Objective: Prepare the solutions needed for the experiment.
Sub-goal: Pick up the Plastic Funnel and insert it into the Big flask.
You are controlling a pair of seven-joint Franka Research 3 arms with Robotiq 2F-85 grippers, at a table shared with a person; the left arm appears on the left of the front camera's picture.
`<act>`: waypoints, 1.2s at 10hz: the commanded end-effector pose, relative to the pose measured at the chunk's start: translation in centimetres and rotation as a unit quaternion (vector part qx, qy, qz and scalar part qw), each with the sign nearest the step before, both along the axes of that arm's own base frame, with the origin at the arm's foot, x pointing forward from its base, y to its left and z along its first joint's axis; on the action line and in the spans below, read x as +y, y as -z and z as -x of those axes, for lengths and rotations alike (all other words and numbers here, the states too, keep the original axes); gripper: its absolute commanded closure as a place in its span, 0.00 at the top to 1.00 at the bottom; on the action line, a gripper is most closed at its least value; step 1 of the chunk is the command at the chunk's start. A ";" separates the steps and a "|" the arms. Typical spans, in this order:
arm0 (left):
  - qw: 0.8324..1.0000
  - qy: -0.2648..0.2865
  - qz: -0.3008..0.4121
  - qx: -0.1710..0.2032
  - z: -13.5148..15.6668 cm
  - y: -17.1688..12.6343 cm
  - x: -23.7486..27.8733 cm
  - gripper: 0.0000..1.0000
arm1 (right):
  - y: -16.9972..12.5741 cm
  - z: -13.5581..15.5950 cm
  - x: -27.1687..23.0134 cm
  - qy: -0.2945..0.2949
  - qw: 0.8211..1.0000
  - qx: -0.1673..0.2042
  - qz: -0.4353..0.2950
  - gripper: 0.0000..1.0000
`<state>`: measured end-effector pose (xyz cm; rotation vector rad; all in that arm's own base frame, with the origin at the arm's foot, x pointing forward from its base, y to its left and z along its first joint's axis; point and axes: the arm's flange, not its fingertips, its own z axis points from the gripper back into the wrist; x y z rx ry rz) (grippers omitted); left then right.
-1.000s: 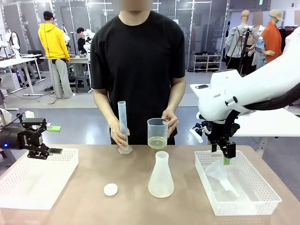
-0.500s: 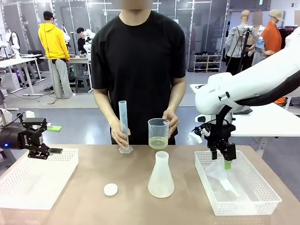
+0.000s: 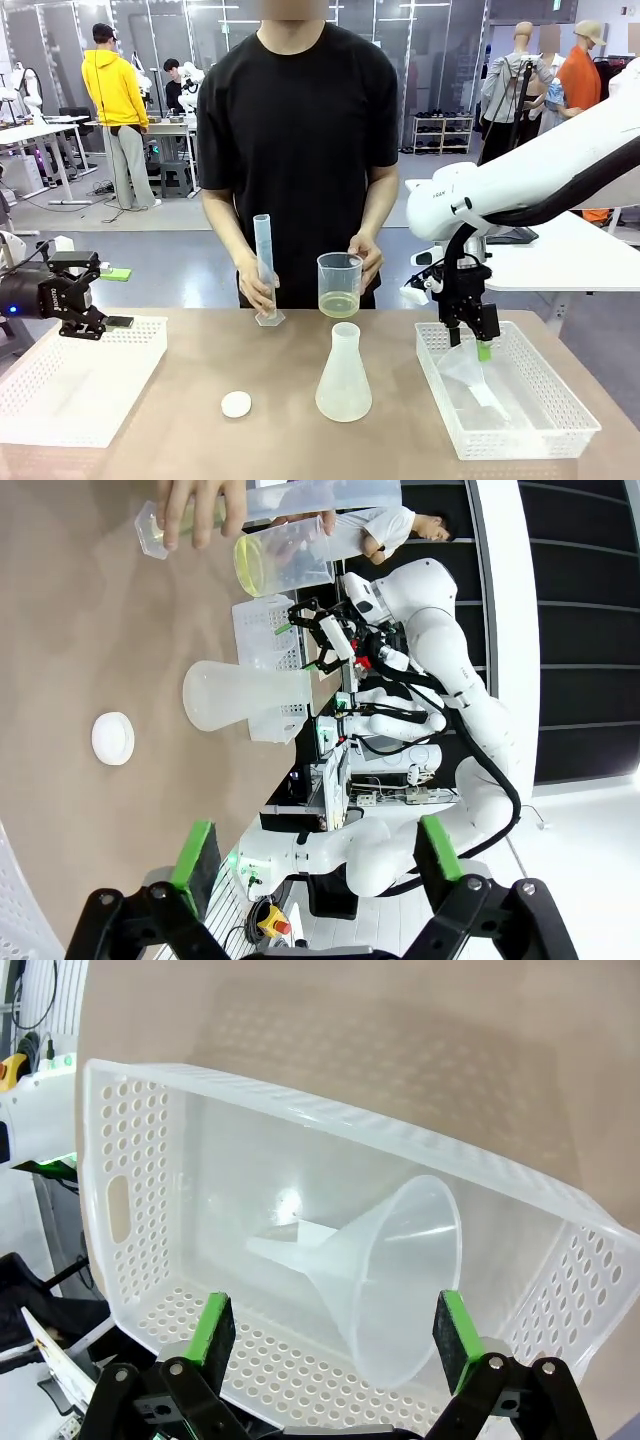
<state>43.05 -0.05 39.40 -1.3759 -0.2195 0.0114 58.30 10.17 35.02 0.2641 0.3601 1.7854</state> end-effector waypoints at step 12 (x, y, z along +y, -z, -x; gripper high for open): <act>1.000 -0.001 0.016 -0.011 -0.1 -0.2 -0.1 1.00 | 1.7 -2.0 0.2 -0.028 0.998 0.039 0.031 0.29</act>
